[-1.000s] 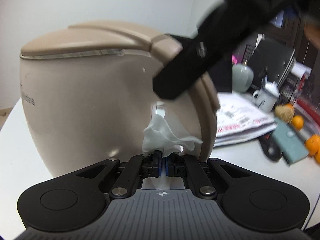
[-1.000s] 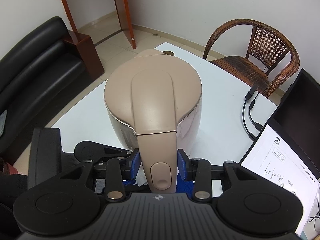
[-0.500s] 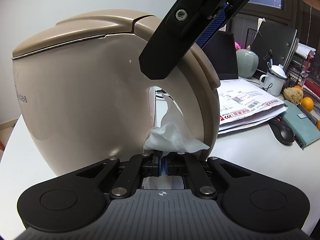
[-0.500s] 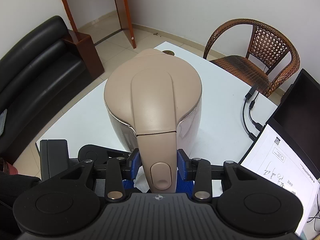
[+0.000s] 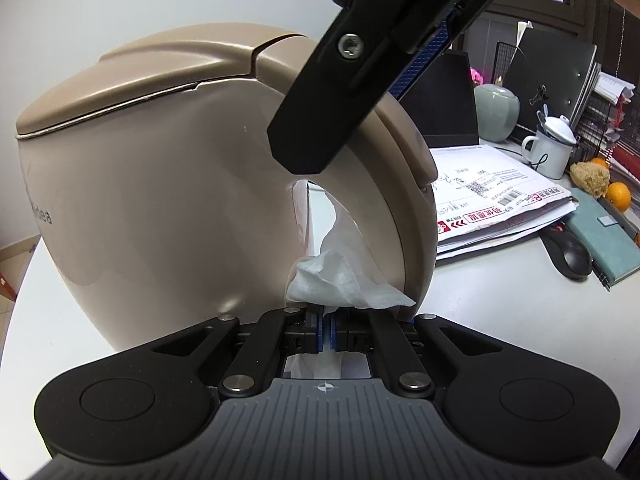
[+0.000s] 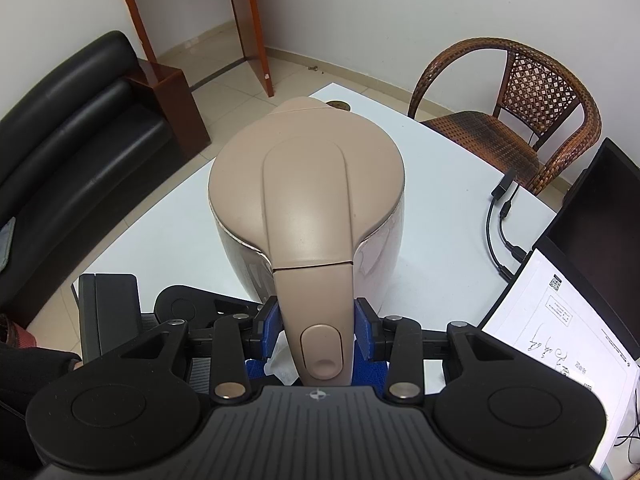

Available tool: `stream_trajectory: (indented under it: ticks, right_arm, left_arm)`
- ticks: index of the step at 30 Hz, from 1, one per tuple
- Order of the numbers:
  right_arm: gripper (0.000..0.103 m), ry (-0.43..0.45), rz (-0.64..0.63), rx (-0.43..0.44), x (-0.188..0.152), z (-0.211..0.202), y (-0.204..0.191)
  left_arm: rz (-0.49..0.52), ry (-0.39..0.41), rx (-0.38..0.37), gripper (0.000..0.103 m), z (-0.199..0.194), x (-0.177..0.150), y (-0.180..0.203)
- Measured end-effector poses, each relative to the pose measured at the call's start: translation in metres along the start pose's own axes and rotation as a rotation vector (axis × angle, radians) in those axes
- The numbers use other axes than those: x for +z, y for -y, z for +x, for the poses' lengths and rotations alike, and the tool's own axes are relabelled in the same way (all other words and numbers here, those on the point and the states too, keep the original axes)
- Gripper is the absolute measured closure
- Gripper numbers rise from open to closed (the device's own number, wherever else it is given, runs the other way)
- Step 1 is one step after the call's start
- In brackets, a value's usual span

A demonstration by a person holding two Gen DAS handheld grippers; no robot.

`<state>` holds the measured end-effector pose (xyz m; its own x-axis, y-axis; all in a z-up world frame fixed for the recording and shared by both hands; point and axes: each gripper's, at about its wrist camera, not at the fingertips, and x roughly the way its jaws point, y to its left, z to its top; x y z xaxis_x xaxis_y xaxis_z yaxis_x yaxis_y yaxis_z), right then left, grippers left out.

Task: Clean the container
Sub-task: 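Rub the tissue around the kettle's inner rim with the left gripper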

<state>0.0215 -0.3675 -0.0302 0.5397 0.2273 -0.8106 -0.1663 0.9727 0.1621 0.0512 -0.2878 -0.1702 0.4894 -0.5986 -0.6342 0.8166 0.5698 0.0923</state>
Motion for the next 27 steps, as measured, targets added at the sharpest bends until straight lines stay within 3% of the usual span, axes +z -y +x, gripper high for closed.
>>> stream_trajectory:
  ticks: [27]
  right_arm:
    - [0.063,-0.016,-0.009,-0.004,0.001,0.006,0.0]
  left_arm:
    - [0.118,-0.015,0.043,0.099,-0.001,-0.002,0.013]
